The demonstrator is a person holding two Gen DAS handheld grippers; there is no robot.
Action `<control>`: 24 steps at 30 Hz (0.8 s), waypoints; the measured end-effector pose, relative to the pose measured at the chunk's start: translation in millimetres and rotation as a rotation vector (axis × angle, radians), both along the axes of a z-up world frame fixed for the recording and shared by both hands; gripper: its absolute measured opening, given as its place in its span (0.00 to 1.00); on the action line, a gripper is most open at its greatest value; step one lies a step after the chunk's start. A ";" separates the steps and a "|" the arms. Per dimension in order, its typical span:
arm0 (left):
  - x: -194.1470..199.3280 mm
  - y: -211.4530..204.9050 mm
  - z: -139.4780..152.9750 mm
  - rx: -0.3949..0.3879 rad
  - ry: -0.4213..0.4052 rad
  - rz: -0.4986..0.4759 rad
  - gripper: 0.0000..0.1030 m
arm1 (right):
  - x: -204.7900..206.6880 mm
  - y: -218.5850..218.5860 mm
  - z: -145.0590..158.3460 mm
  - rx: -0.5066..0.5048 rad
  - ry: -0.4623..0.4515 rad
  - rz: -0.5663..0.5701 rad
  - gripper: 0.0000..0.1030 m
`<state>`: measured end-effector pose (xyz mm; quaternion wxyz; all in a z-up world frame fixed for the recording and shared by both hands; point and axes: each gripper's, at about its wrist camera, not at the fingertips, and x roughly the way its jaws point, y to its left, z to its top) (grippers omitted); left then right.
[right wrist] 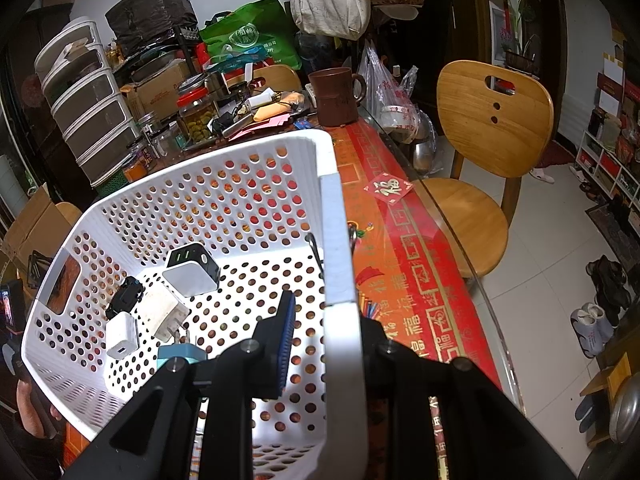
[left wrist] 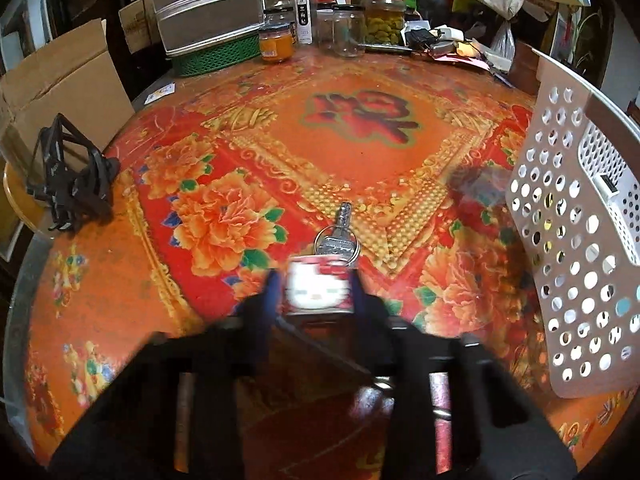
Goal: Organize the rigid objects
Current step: 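Grasp the Hello Kitty charger with the left tool, then carry the Hello Kitty charger into the basket and open the left tool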
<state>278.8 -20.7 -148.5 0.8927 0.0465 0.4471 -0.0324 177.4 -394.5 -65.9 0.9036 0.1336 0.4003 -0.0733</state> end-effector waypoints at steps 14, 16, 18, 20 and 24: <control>-8.9 28.8 70.8 0.097 -0.125 0.099 0.25 | 0.8 0.2 0.1 -0.002 0.000 0.000 0.22; -9.7 28.9 76.7 0.105 -0.131 0.100 0.25 | 0.6 0.3 0.1 -0.002 0.000 0.000 0.22; -11.4 26.0 84.6 0.109 -0.139 0.093 0.25 | 0.6 0.4 0.1 -0.002 0.000 0.000 0.22; -13.8 21.1 91.8 0.113 -0.151 0.082 0.25 | 1.0 0.4 0.1 -0.003 0.001 0.000 0.22; -19.8 -3.1 112.8 0.128 -0.176 0.053 0.25 | 0.5 0.4 0.0 -0.002 0.001 0.000 0.22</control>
